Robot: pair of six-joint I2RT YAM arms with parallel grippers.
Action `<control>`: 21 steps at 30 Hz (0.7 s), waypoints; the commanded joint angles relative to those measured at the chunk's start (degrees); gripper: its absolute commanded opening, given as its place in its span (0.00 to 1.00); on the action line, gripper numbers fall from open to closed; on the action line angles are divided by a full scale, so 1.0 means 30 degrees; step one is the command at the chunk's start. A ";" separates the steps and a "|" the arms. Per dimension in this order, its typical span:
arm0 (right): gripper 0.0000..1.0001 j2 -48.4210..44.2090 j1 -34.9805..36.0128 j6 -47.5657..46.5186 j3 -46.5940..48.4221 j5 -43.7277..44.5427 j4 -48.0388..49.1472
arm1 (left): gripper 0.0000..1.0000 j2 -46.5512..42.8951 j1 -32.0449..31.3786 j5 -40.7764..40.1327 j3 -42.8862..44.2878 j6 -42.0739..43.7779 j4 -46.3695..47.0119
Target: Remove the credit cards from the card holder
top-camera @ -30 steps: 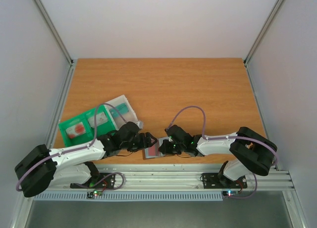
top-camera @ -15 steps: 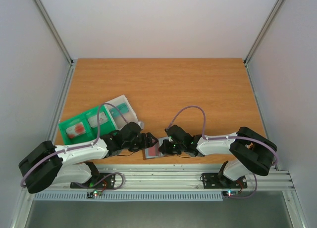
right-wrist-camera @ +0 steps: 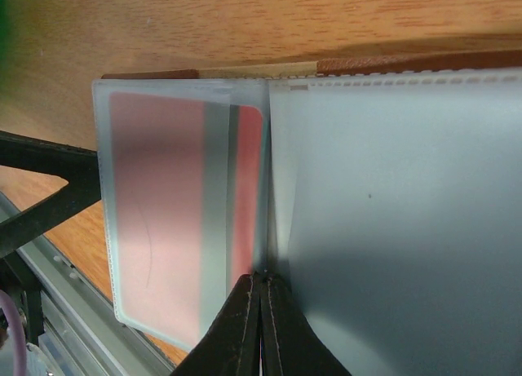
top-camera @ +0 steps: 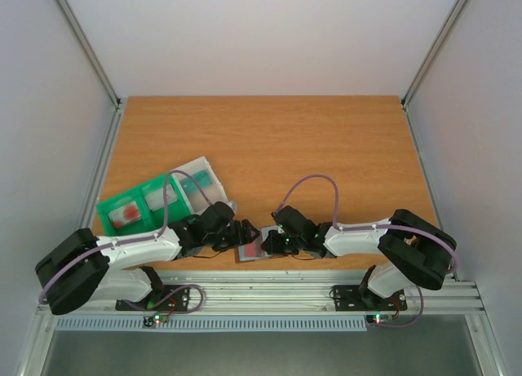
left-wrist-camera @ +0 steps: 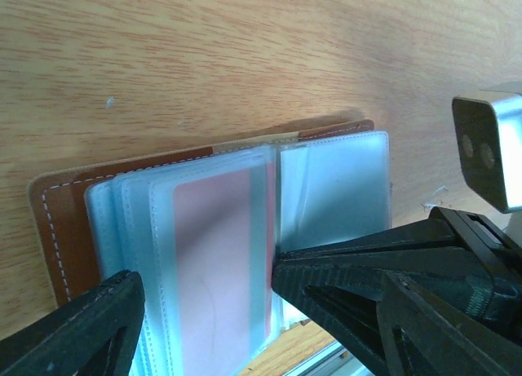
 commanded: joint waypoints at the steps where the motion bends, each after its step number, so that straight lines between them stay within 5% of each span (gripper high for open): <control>1: 0.04 0.0205 0.0097 -0.0090 -0.0402 0.0689 -0.0600 | 0.79 0.0366 -0.0103 -0.0126 0.0425 0.0392 0.1154; 21: 0.05 0.0111 0.0099 -0.0074 -0.0475 0.0718 -0.0474 | 0.79 -0.0145 -0.0103 0.1163 0.0453 -0.0235 0.2265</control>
